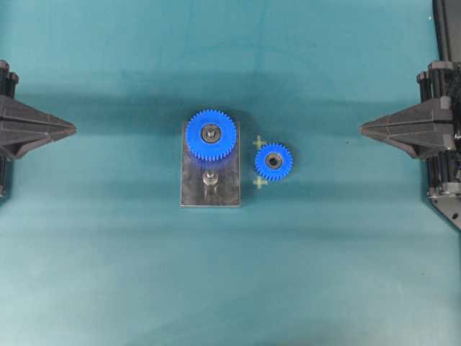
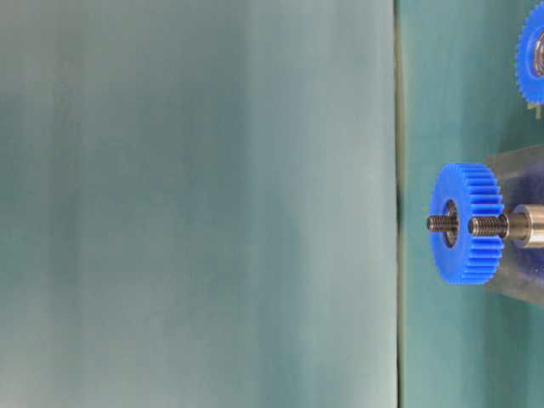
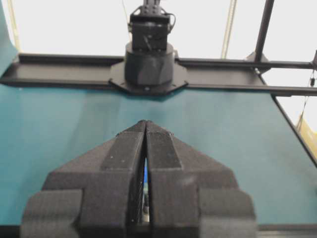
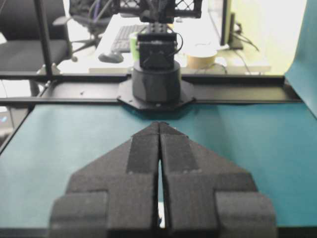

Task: Fit the small gear onto the shaft.
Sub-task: 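Move the right gripper over the small blue gear beside the plate, then lower the right gripper and grasp the small blue gear by its hub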

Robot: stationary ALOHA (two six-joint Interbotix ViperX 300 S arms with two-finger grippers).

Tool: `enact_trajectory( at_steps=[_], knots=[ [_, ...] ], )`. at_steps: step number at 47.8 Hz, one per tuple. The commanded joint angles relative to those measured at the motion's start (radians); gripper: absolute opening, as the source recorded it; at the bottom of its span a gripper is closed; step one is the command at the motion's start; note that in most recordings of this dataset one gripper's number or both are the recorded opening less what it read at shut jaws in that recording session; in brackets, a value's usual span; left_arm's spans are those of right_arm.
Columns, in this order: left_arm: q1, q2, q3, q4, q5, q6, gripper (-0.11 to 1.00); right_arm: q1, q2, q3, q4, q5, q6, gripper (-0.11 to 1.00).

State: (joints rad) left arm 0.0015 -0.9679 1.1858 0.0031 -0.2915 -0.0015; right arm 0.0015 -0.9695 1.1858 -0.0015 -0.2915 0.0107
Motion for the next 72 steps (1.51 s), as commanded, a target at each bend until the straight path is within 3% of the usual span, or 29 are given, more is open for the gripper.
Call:
enact_trajectory(
  at_steps=[1, 7, 11, 14, 25, 40, 52, 58, 68, 72],
  knots=[
    [-0.009, 0.049, -0.021, 0.009, 0.018, -0.021, 0.0, -0.003, 0.031, 0.003, 0.015, 0.009, 0.005, 0.01],
    [0.003, 0.063, -0.034, 0.008, 0.135, -0.034, 0.0, -0.012, 0.066, -0.014, 0.115, 0.276, 0.043, 0.01],
    [0.009, 0.069, -0.055, 0.009, 0.206, -0.032, 0.0, -0.025, 0.092, -0.037, 0.124, 0.465, 0.064, 0.01],
    [0.011, 0.077, -0.071, 0.009, 0.238, -0.032, 0.0, -0.034, 0.109, -0.06, 0.123, 0.534, 0.074, 0.01],
    [0.012, 0.169, -0.104, 0.011, 0.287, -0.023, 0.0, -0.089, 0.25, -0.158, 0.12, 0.606, 0.098, 0.01],
    [0.011, 0.364, -0.167, 0.011, 0.284, -0.017, 0.0, -0.152, 0.603, -0.337, 0.11, 0.742, 0.094, 0.01],
    [0.012, 0.394, -0.169, 0.012, 0.275, -0.018, 0.0, -0.192, 0.811, -0.477, 0.107, 0.839, 0.087, 0.01],
    [0.012, 0.393, -0.17, 0.012, 0.275, -0.017, 0.0, -0.199, 0.876, -0.518, 0.107, 0.865, 0.091, 0.2],
    [0.009, 0.397, -0.17, 0.012, 0.275, -0.017, 0.0, -0.209, 0.971, -0.552, 0.098, 0.864, 0.094, 0.8],
    [0.008, 0.397, -0.17, 0.012, 0.275, -0.017, 0.0, -0.21, 0.996, -0.563, 0.094, 0.862, 0.095, 0.94]
  ],
)
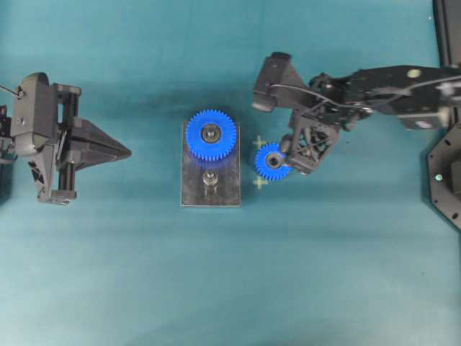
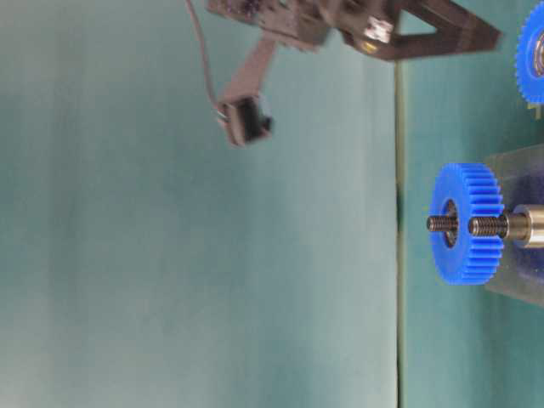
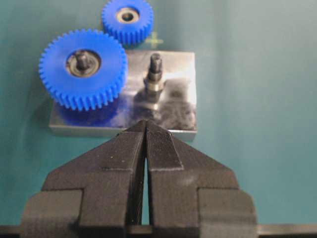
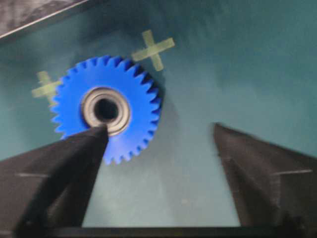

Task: Fit the small gear onto the shaft.
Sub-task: 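Lower the right gripper and grasp the small blue gear by its hub, then lift the small gear and carry it left over the empty shaft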

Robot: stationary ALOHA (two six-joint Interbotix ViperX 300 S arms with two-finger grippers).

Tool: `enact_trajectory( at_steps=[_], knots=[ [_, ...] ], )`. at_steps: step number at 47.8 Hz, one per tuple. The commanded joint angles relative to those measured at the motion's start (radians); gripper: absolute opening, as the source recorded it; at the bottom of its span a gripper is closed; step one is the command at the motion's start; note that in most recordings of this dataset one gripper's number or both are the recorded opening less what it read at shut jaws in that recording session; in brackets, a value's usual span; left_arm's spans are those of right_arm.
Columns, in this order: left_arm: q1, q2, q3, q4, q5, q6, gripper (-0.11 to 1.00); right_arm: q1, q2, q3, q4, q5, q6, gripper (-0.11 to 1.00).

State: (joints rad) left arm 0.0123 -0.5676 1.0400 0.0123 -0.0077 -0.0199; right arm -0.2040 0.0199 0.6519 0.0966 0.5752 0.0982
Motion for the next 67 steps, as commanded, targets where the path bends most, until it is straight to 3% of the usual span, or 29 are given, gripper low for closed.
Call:
enact_trajectory(
  at_steps=[1, 5, 43, 60, 67],
  knots=[
    [-0.003, -0.003, -0.025, 0.003, -0.008, 0.002, 0.0, -0.006, 0.011, -0.032, -0.005, -0.003, 0.008, 0.95],
    [-0.003, -0.002, -0.025, 0.003, -0.009, 0.002, 0.0, -0.006, 0.028, -0.041, -0.005, -0.002, 0.006, 0.9],
    [-0.003, 0.002, -0.018, 0.003, -0.009, 0.0, 0.0, 0.015, 0.115, -0.078, -0.009, 0.061, 0.003, 0.91],
    [-0.003, 0.005, -0.018, 0.003, -0.009, -0.003, 0.0, 0.023, 0.133, -0.117, -0.014, 0.16, 0.003, 0.91],
    [-0.005, 0.005, -0.018, 0.003, -0.02, -0.003, 0.0, 0.021, 0.146, -0.137, -0.014, 0.17, 0.008, 0.86]
  ],
)
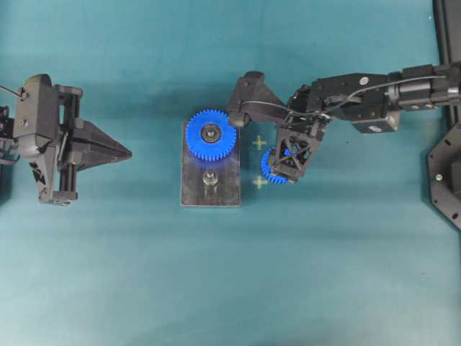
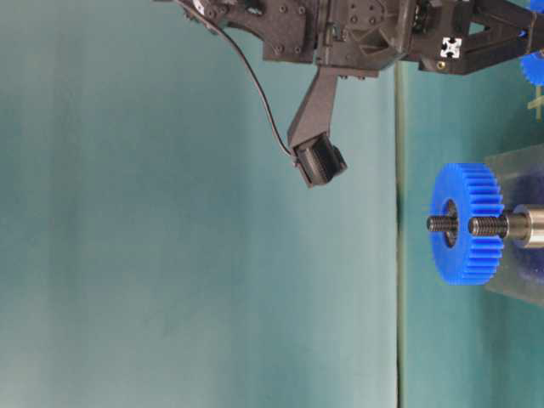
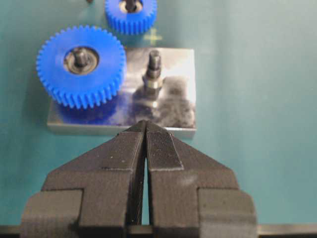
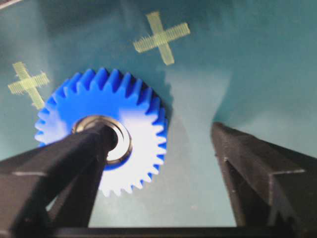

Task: Fit the small gear onto the shaft.
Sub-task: 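Lift the small gear and carry it left over the empty shaft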

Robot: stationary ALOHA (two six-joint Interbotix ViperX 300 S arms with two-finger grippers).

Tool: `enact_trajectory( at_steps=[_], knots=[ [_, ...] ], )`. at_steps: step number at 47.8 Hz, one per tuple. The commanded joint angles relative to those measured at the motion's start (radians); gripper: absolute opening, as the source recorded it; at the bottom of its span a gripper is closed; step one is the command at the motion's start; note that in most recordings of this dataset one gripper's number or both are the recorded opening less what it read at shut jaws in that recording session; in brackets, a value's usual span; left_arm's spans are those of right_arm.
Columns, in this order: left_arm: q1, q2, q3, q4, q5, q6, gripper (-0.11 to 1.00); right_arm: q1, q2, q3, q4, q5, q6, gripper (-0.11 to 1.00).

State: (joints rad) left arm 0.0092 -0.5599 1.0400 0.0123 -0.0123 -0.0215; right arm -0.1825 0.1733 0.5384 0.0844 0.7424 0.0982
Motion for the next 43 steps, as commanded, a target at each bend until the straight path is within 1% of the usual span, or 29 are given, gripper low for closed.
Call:
enact_trajectory(
  at_steps=[1, 4, 9, 11, 17, 22, 27, 34, 43],
  knots=[
    [-0.002, -0.003, -0.017, 0.003, -0.017, -0.002, 0.0, 0.002, -0.006, -0.026, -0.002, 0.005, 0.008, 0.83],
    [-0.002, -0.003, -0.017, 0.003, -0.02, -0.002, 0.0, 0.002, -0.005, -0.034, -0.002, 0.009, 0.009, 0.72],
    [-0.002, -0.003, -0.017, 0.003, -0.018, -0.002, 0.0, 0.003, -0.006, -0.046, -0.002, 0.012, 0.011, 0.44],
    [0.0, -0.003, -0.017, 0.003, -0.02, -0.002, 0.0, 0.005, -0.009, -0.052, -0.002, 0.011, 0.012, 0.35],
    [-0.002, -0.003, -0.015, 0.003, -0.02, -0.003, 0.0, 0.008, -0.026, -0.084, 0.014, 0.032, 0.014, 0.35],
    [-0.002, -0.003, -0.017, 0.003, -0.02, -0.005, 0.0, 0.008, -0.048, -0.129, 0.043, 0.095, 0.014, 0.35],
    [-0.002, -0.003, -0.015, 0.003, -0.02, -0.008, 0.0, 0.015, -0.063, -0.184, 0.06, 0.169, 0.014, 0.35],
    [-0.002, -0.003, -0.015, 0.003, -0.02, -0.008, 0.0, 0.037, -0.066, -0.272, 0.063, 0.238, 0.014, 0.35],
    [-0.002, -0.003, -0.012, 0.003, -0.02, -0.008, 0.0, 0.071, -0.04, -0.388, 0.071, 0.258, 0.012, 0.35]
  ],
)
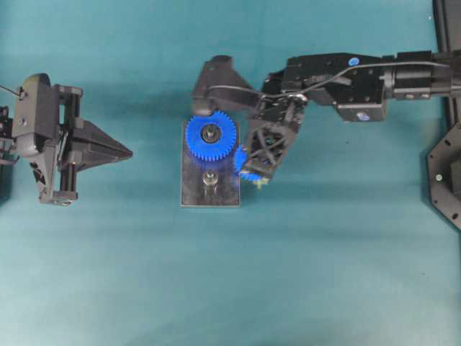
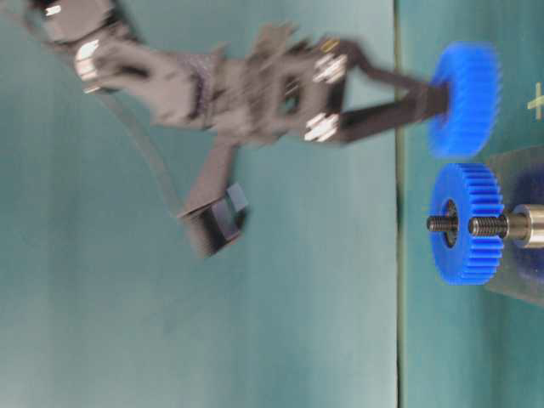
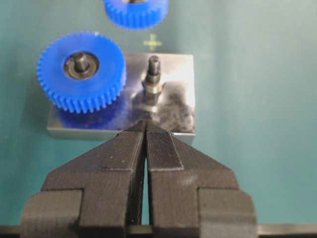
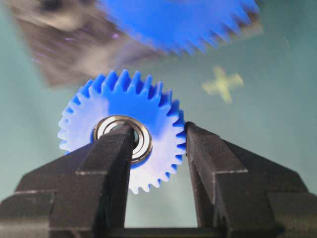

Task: Fit the small gear onto the shaft.
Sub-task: 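Lift the small gear and carry it left over the empty shaft, then align the small gear's bore with the shaft beside the large gear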

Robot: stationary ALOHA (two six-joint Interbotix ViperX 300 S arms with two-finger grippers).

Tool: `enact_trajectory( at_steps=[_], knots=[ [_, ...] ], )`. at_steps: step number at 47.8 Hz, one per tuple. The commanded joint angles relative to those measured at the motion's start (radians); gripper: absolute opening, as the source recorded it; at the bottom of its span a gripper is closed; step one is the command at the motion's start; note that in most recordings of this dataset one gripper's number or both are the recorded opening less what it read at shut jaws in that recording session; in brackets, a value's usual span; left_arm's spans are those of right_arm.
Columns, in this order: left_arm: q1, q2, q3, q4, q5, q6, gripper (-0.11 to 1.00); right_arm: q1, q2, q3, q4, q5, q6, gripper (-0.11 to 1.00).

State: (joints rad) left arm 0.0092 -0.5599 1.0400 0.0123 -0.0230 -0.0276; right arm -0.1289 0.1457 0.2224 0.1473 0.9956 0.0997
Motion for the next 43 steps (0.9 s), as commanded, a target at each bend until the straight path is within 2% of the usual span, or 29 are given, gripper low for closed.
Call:
enact_trajectory(
  at_steps=[1, 16, 43],
  knots=[
    [-0.002, -0.003, -0.012, 0.003, -0.009, -0.002, 0.0, 0.02, -0.006, -0.083, 0.006, 0.006, 0.011, 0.35],
    [-0.002, -0.005, -0.008, 0.003, -0.009, -0.002, 0.0, 0.054, 0.112, -0.225, 0.006, 0.034, 0.003, 0.35],
    [-0.002, -0.011, -0.006, 0.003, -0.009, -0.005, 0.0, 0.055, 0.164, -0.241, -0.003, 0.031, -0.002, 0.35]
  ],
)
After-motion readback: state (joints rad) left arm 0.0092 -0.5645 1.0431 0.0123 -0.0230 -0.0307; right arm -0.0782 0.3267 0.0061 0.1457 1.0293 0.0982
